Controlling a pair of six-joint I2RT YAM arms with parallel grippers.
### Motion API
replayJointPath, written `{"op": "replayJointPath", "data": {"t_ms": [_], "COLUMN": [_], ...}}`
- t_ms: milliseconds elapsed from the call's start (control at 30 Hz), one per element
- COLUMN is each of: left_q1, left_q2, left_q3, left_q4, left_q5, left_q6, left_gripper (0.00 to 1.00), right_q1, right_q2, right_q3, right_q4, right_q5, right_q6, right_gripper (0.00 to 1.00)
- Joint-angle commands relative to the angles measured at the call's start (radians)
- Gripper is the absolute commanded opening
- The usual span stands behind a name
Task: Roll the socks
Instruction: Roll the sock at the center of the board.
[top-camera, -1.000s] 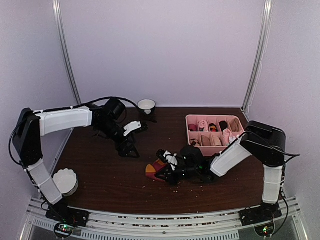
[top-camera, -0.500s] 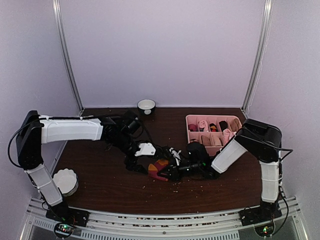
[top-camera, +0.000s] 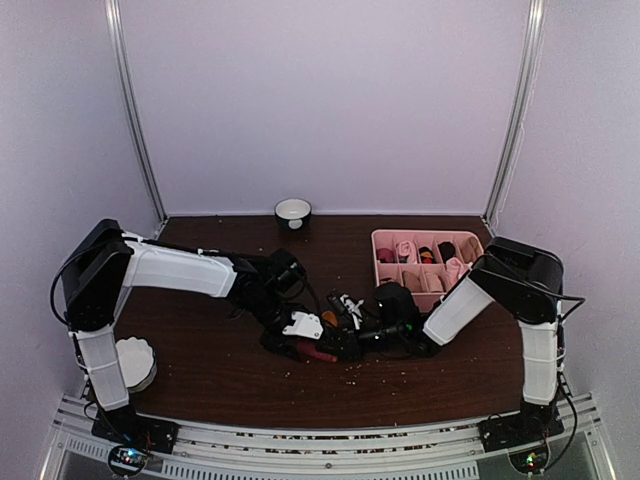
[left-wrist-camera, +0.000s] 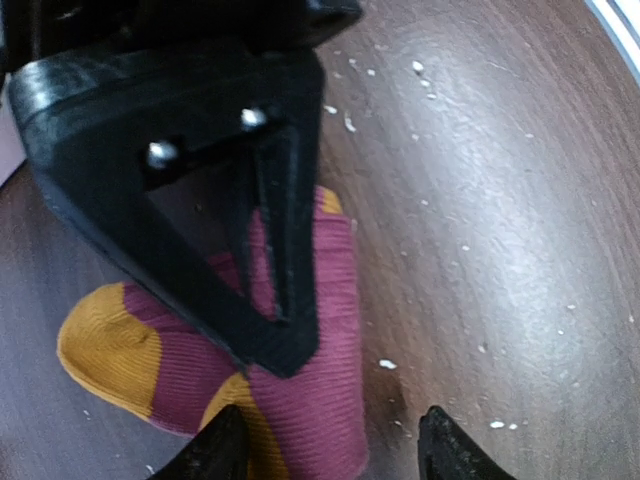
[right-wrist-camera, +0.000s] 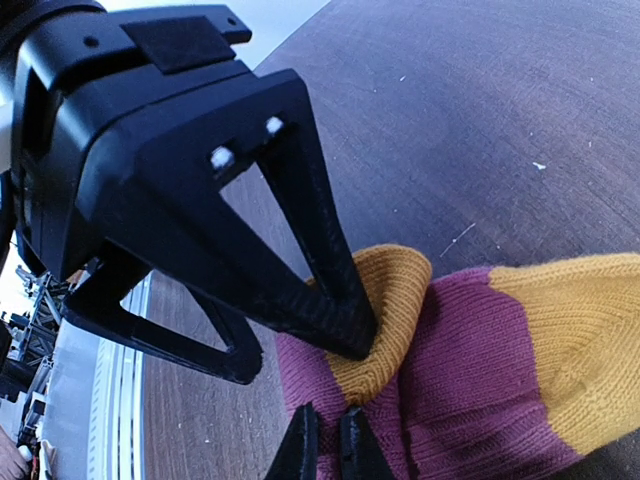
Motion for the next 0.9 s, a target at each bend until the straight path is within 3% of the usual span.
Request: {"op": "replayJointPath", "data": {"t_ms": [0,267,433,600,867], "left_q1": [0.005,0.005,0.024,0.063,0.089], "left_q2": [0.027,0.078,0.132,0.228,0.319], "left_q3": [0.016,0.044,0.134,0.264,0.361], "left_q4": [0.076,0.023,-0.141,-0.319,-0.510], "left_q5": [-0.031,-0.018,0.065,0.215,0.324], "left_q6": [-0.006,-0.048,-0.121,-0.187,-0.210], "left_gripper": [0.56,0.36,0.16,0.06,0.06], "right_q1": [-0.012,-0.015,-0.012,-0.002,0.064], "right_q2": [0.086,0.058,-0.022,-0.141,-0.282], "right_q3": [-0.059,-0.065,-0.107,-0.183,-0.351], "right_q4": [-0.332,-0.242,-0.193,-0.177,-0.014], "right_q5": [0.053,0.050,0.120,0.256,0.433], "right_q6": [0.005,0.078,0.047,-0.053,-0.191], "right_gripper": [0.00,0.01,0.24,0.46,0.49]}}
